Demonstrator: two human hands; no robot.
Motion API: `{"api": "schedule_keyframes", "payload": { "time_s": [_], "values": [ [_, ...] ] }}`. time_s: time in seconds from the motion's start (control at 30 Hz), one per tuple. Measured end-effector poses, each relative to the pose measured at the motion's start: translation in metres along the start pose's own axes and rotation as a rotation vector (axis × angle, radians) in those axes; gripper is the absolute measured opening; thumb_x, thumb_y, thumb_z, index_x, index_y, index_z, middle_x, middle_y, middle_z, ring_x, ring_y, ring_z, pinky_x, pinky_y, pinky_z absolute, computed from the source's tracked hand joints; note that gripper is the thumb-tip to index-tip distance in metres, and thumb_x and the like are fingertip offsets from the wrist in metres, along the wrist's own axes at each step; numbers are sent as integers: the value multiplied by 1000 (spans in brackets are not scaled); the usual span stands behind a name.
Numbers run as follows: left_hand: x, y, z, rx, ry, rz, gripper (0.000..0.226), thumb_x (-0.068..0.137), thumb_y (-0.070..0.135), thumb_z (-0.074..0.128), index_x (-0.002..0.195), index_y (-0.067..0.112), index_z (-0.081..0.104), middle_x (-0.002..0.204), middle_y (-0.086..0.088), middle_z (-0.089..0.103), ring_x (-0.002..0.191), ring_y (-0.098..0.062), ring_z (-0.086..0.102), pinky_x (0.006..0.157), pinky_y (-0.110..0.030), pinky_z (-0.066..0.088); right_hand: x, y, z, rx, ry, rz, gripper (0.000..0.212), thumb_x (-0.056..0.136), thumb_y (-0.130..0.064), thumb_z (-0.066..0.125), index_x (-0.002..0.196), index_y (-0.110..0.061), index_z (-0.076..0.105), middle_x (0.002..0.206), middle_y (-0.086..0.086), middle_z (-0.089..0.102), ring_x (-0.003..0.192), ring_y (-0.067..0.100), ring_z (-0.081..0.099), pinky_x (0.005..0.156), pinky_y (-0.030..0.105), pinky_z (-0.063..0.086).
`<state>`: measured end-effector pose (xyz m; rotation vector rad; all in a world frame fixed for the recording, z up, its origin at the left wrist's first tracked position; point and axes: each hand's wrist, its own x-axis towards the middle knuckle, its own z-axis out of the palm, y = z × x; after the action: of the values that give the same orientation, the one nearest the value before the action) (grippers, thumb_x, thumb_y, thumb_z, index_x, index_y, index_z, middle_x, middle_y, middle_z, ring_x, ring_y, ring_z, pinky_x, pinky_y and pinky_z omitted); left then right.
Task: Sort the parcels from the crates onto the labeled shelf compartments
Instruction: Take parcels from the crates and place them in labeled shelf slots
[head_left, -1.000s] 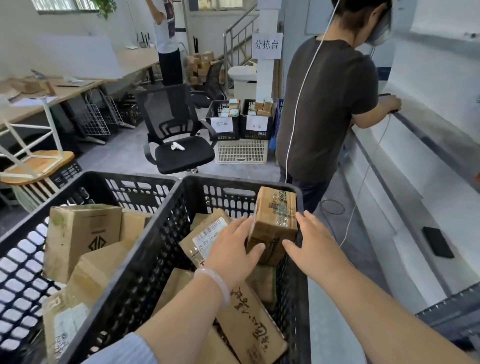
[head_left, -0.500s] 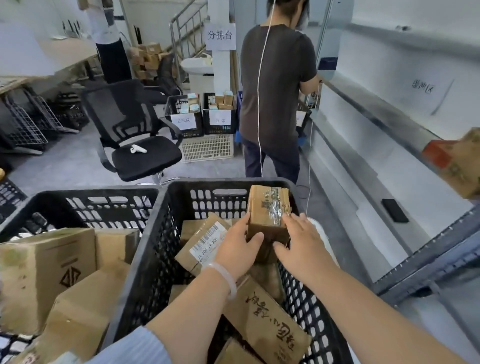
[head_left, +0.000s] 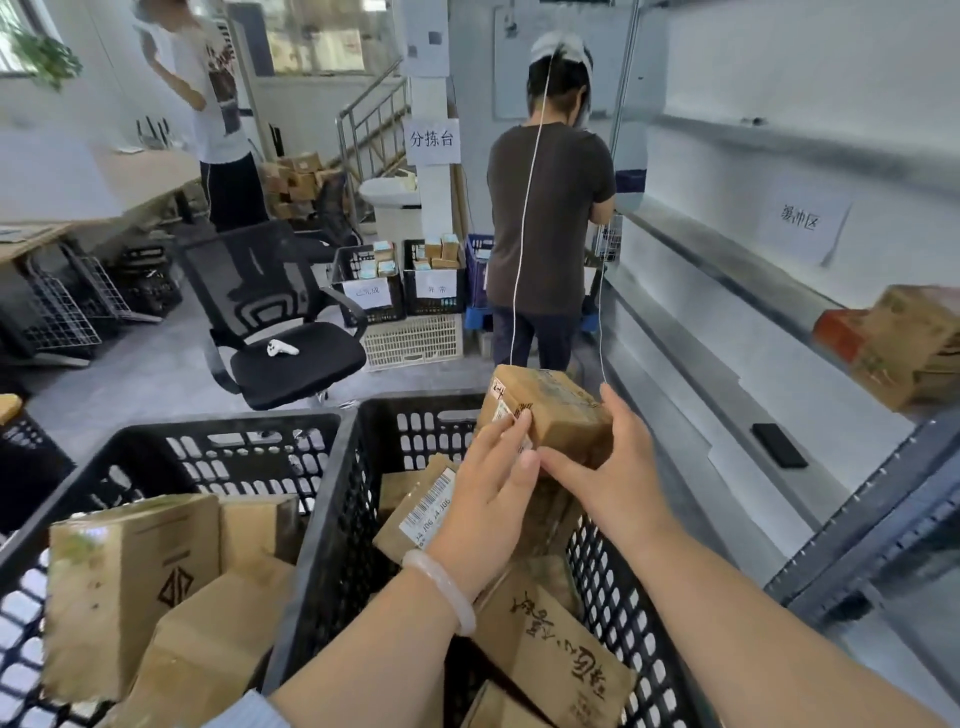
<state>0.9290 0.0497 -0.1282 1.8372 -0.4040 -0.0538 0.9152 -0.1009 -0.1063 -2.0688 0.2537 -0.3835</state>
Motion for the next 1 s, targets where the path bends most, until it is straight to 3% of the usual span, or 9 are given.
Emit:
{"api": "schedule_keyframes", "payload": {
  "time_s": [0.1,0.27,0.33,0.4,0.53,0.6,0.77,0.93,1.0],
  "values": [
    [-6,4,-9,3,-44,8,56,87,78,30,138,56,41,151,26,32,142,5,27,121,-38,26,-3,-8,-3,26,-16,-4,100,69,-46,83,149,-37,24,145,-8,25,121,2,28,97,26,32],
    [-12,11,-24,125,-54,51,42,100,43,48,142,38,47,138,32,37,126,25,25,114,-18,23,-6,-8,-7,45,1,-7,91,69,-43,83,143,-42,30,141,-9,30,119,4,33,92,27,37],
    [-11,4,-34,216,47,58,48,97,30,60,140,41,43,135,30,39,124,20,31,111,-16,29,-7,-6,-11,122,-38,18,89,72,-37,82,142,-44,29,141,-8,34,123,10,41,95,30,43],
    [-13,-2,-47,166,33,-71,61,93,31,67,145,41,36,135,28,39,127,8,38,109,-19,33,-8,-3,-14,265,-96,71,86,75,-33,80,142,-45,26,137,-5,43,123,16,48,103,39,45],
    [-21,-11,-67,-189,-228,-371,65,83,34,79,138,42,45,119,14,71,110,-11,68,104,-41,50,-15,1,-18,435,-182,158,93,65,-46,80,139,-49,24,131,-3,51,119,20,55,107,48,42],
    [-24,-14,-70,-243,-314,-388,66,75,35,80,131,43,48,118,8,73,110,-16,69,104,-46,49,-20,2,-18,457,-212,171,95,54,-55,78,133,-55,26,137,-4,48,122,21,53,108,49,41],
    [-21,-17,-71,-378,-431,-366,84,60,35,87,135,39,48,125,-1,70,115,-25,67,104,-49,49,-31,6,-29,482,-241,189,86,54,-56,81,125,-64,33,138,-7,50,125,23,52,109,51,39],
    [-21,-7,-46,-426,-456,-302,70,67,21,89,128,29,55,112,-1,75,101,-23,72,81,-34,59,-52,7,-50,503,-90,194,110,45,-70,81,138,-57,25,140,-13,51,123,18,55,109,54,38],
    [-20,-1,-32,-435,-455,-283,76,63,29,89,130,32,54,113,-1,75,103,-25,72,89,-42,58,-63,8,-60,486,-14,190,109,42,-76,80,135,-64,23,144,-20,45,128,16,51,111,54,35]
  ]
}}
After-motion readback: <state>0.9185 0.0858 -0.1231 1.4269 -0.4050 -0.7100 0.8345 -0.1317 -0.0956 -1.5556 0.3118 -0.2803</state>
